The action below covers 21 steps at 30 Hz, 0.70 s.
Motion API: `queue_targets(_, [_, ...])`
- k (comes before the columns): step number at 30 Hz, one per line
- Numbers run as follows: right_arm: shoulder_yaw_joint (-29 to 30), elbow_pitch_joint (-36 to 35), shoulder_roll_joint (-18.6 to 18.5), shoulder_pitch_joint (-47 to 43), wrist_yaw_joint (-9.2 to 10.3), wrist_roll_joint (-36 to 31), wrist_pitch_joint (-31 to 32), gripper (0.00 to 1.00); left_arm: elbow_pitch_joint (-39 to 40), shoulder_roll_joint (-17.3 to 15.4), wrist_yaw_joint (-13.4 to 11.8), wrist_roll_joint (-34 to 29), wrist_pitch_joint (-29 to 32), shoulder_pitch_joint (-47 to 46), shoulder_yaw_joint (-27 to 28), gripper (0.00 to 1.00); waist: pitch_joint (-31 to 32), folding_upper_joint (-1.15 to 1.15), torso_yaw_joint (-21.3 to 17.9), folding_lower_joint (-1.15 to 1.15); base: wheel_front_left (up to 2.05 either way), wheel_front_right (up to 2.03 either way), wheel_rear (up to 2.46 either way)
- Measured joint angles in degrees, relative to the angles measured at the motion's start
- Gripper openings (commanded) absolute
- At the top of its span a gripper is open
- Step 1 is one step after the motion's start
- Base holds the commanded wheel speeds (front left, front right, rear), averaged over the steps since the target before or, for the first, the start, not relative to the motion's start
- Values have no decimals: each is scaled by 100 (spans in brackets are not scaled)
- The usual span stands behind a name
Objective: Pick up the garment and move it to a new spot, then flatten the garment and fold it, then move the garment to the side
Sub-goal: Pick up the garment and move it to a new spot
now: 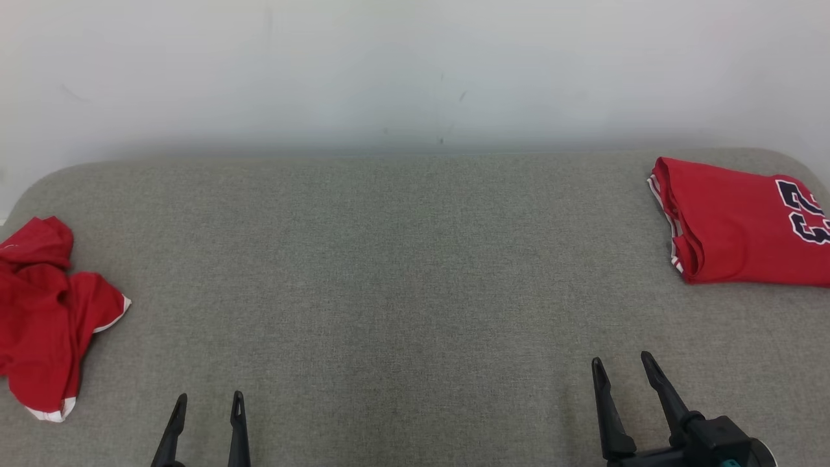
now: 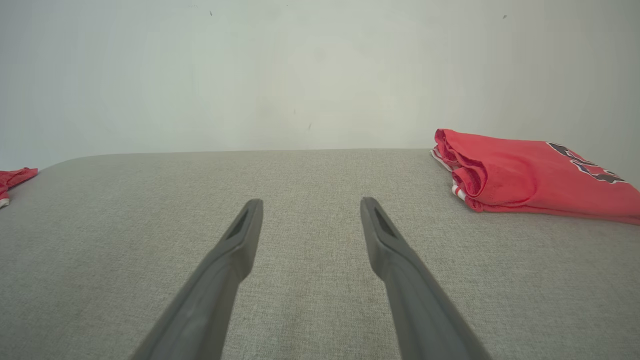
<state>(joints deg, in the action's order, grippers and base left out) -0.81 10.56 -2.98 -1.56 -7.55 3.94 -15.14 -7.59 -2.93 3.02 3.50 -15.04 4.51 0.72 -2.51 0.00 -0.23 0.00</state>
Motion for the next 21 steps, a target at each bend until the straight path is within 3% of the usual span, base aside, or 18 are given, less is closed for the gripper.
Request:
queue_targets(10, [65, 14, 2, -31, 0, 12, 0, 100, -38, 1, 0, -34, 0, -52, -30, 100, -22, 0, 204, 0, 0, 0, 0])
queue_targets(21, [96, 69, 3, -117, 0, 79, 1, 100, -42, 0, -110, -5, -1, -105, 60, 100, -23, 0, 922, 0, 0, 0, 0])
